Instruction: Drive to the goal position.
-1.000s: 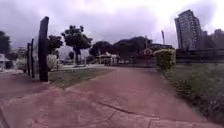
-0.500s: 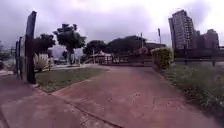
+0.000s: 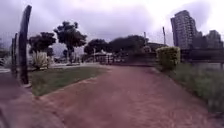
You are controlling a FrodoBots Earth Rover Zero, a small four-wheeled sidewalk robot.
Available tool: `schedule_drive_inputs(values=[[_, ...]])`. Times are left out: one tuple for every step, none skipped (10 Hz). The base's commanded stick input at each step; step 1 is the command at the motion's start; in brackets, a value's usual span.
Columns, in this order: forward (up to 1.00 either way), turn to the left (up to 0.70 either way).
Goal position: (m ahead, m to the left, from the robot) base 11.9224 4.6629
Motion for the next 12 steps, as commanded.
schedule_drive_inputs(values=[[0.85, -0.16], [0.85, -0.31], [0.85, -0.21], [0.85, -0.05], [0.85, 0.0], [0.85, -0.02], [0.85, -0.08], [0.85, -0.01], [0.85, 0.0], [0.85, 0.0], [0.85, 0.0], [0.85, 0.0]])
